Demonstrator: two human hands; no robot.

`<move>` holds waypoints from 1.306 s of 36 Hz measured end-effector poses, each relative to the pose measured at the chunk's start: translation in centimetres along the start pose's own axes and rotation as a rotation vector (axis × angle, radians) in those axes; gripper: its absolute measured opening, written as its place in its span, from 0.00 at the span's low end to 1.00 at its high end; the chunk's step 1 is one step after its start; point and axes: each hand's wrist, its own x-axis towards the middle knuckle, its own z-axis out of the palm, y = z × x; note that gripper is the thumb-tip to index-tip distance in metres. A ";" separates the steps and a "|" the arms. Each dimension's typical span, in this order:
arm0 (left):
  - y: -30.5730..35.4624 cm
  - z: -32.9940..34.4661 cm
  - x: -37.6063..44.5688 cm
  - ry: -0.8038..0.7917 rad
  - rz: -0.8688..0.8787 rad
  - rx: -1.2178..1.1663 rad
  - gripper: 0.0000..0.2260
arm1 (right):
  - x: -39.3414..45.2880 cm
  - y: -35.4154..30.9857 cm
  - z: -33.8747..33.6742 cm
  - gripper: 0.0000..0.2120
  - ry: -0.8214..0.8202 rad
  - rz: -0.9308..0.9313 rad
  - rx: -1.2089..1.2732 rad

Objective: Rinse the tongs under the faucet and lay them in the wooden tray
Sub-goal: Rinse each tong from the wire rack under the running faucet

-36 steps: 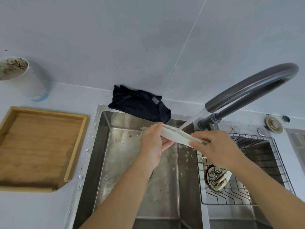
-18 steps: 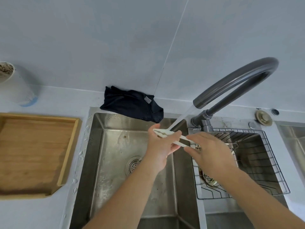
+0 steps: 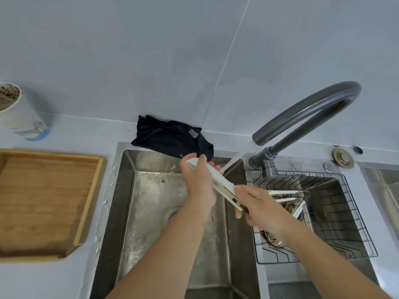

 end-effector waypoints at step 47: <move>-2.8 -0.7 -2.3 -0.109 0.190 0.505 0.15 | 3.0 -0.7 3.1 0.23 0.204 0.015 0.344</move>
